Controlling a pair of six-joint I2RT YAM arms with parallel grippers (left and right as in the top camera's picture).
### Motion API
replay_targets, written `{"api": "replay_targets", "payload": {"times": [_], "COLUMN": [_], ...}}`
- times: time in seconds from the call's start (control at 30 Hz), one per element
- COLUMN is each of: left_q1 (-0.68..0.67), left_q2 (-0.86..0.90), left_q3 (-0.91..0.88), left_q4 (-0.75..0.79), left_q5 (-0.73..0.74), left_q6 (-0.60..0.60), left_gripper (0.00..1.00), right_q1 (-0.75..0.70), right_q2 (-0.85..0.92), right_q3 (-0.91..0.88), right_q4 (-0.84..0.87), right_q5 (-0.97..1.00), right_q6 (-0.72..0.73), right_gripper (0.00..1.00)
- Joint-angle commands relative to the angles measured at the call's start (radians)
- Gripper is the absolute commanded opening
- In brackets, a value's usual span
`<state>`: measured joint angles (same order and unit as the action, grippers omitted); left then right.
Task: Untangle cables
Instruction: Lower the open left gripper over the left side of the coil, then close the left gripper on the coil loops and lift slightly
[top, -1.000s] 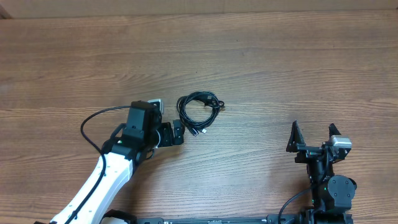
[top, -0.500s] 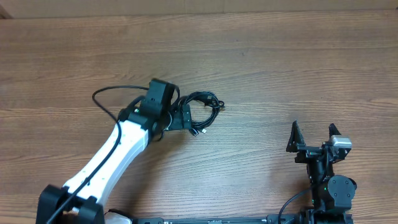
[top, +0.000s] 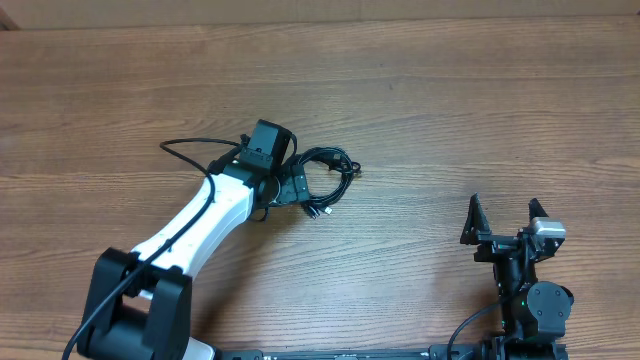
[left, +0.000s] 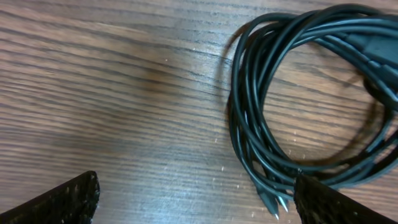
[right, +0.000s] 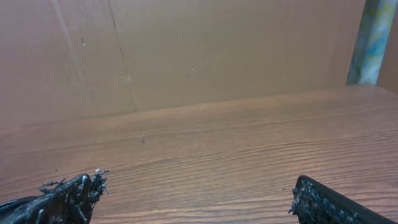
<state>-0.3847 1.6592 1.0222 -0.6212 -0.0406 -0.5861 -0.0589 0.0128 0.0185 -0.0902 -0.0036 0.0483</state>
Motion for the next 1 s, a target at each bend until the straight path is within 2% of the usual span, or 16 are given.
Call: {"api": "replay_targets", "payload": {"times": [0.0, 0.37, 0.97], "left_q1": [-0.008, -0.009, -0.01], "left_q2": [0.04, 0.12, 0.121], "left_q3": [0.025, 0.025, 0.025], "left_q4": [0.009, 0.047, 0.095], "left_q5": [0.015, 0.038, 0.041], "left_q6": [-0.032, -0.05, -0.05], "left_gripper": [1.0, 1.0, 1.0], "right_q1": [-0.004, -0.004, -0.004], "right_q2": [-0.01, -0.01, -0.01], "right_q3": [-0.011, -0.011, -0.011], "right_q4": [0.006, 0.006, 0.006], "right_q5": [-0.006, -0.006, -0.006], "right_q6": [-0.003, -0.003, -0.003], "right_gripper": [1.0, 1.0, 1.0]}}
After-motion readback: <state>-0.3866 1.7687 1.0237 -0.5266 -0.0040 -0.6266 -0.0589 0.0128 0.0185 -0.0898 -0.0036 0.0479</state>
